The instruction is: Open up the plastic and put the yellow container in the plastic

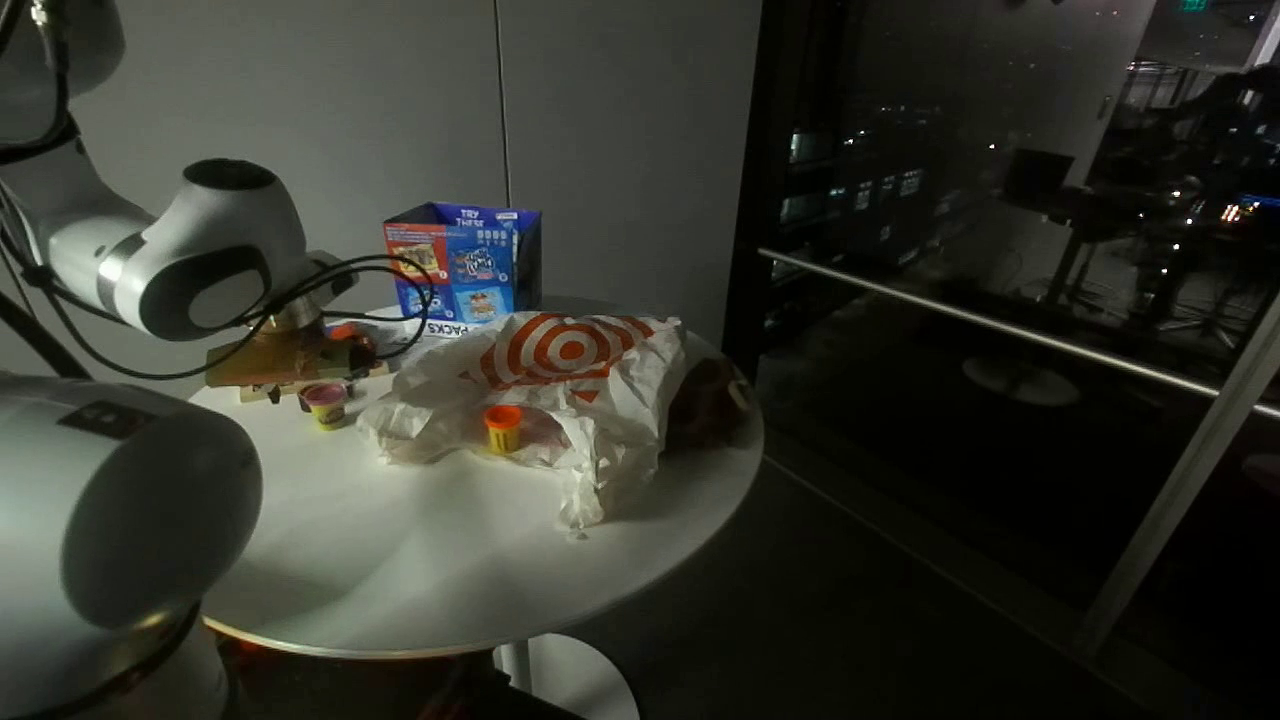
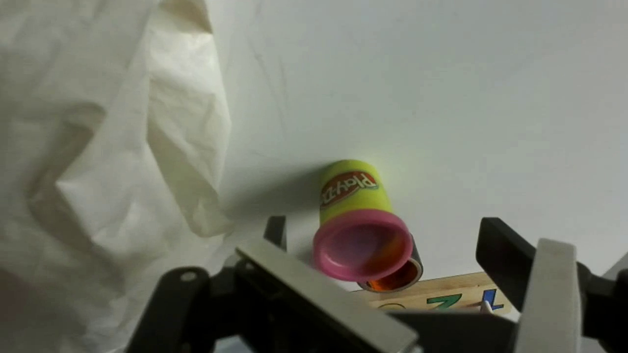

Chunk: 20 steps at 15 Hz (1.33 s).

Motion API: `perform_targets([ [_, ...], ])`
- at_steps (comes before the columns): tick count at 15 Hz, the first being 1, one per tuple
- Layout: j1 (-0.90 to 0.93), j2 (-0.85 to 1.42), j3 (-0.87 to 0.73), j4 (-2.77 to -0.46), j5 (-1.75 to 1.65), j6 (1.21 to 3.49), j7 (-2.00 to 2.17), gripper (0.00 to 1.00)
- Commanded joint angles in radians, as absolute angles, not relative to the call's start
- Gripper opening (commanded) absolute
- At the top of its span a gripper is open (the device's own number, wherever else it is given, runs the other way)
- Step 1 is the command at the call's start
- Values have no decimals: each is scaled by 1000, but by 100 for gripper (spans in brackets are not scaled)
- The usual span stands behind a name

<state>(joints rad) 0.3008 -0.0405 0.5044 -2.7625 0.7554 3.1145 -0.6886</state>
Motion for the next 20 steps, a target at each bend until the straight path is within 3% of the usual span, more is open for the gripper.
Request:
perform_targets([
  [1,307,-11,513,-2745,743,3152,-685,100],
  [13,315,118,470,-2706,596,3208,-692,100],
  [15,319,137,468,-2690,591,3233,-692,74],
  [20,315,158,472,-2656,608,3289,-683,36],
])
